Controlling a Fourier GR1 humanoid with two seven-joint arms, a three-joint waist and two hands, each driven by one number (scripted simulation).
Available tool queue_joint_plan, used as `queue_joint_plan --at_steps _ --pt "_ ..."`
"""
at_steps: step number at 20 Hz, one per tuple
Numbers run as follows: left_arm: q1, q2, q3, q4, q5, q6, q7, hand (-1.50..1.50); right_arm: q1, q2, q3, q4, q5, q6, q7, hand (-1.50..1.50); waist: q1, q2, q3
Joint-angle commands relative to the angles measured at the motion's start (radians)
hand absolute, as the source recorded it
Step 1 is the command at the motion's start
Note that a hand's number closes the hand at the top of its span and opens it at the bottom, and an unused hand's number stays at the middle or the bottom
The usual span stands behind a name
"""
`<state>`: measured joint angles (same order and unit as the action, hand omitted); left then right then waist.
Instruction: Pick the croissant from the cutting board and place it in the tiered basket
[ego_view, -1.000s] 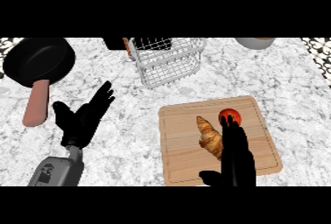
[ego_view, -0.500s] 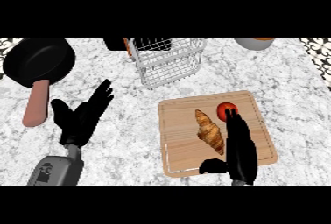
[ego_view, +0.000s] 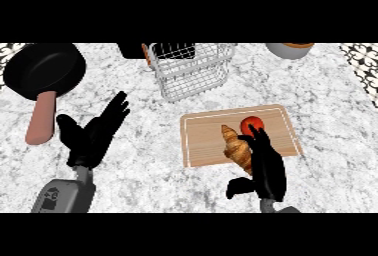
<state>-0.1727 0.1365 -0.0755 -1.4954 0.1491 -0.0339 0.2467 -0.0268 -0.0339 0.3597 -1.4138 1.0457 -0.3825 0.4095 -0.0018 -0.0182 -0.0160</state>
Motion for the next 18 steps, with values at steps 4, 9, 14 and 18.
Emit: queue_joint_plan --at_steps 4,9,14,18 --pt "-0.032 0.004 0.031 0.025 0.011 -0.019 -0.006 0.00 -0.009 0.015 0.028 0.149 0.039 -0.090 -0.091 1.50 0.003 0.019 0.016" --pt "0.005 -0.037 -0.016 0.009 -0.031 0.005 -0.014 0.00 -0.030 -0.060 -0.011 0.072 -0.017 0.028 -0.103 1.50 0.003 0.018 0.016" --pt "0.010 -0.012 -0.001 0.026 -0.014 -0.027 -0.031 0.00 -0.165 -0.255 -0.058 0.120 -0.080 0.420 -0.104 1.50 0.018 0.023 0.014" --pt "0.040 -0.009 0.013 -0.038 -0.005 -0.017 0.008 0.00 -0.271 -0.287 -0.152 0.083 -0.183 0.541 -0.146 1.50 0.009 0.017 0.016"
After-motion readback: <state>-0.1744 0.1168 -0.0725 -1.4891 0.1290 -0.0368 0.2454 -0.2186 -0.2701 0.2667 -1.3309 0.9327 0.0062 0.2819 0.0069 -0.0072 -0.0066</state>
